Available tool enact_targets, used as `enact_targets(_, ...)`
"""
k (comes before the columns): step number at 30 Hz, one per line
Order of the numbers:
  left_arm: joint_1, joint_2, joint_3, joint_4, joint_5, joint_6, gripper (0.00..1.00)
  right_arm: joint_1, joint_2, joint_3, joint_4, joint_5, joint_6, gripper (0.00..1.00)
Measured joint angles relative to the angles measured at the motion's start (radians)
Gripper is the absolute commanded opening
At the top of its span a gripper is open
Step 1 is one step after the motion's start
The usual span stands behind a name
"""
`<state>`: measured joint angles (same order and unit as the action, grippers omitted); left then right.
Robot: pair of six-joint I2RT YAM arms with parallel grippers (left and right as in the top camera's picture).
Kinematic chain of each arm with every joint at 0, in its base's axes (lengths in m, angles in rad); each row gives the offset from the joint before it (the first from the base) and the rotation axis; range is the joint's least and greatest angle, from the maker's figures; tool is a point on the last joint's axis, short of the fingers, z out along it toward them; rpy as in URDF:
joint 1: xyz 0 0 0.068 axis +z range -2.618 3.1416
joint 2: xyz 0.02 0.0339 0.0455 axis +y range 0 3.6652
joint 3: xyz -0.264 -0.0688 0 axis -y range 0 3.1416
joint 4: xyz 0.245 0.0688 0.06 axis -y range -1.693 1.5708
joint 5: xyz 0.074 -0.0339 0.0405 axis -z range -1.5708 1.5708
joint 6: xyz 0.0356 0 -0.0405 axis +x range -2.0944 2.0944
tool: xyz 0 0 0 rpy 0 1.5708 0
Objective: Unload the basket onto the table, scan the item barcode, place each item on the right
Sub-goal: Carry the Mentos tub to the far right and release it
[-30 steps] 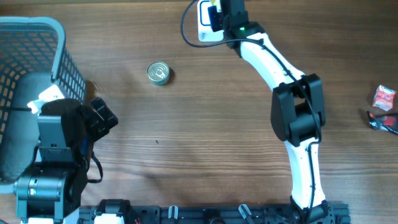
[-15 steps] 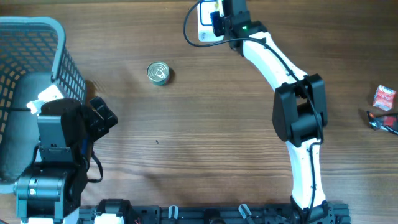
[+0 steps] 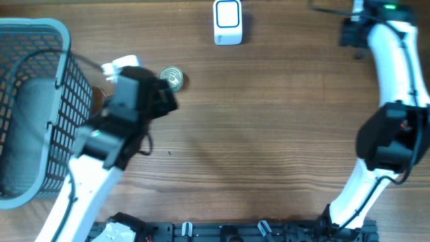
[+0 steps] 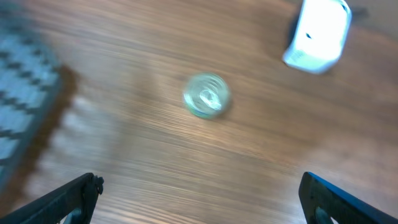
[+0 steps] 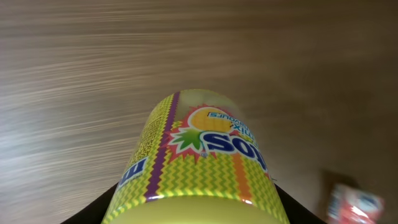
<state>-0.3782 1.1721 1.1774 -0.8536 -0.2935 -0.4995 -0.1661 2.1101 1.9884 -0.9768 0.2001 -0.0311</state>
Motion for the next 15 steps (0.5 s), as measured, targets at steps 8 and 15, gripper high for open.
enact_targets(8,-0.177,0.153,0.0,0.054,0.008,-0.015,1.0,-0.283,0.006,0.0,0.041,-0.081,0.02,0.52)
enact_targets(15,-0.198,0.166,0.0,0.054,0.008,-0.023,1.0,-0.365,0.149,-0.001,-0.06,-0.128,0.141,0.56)
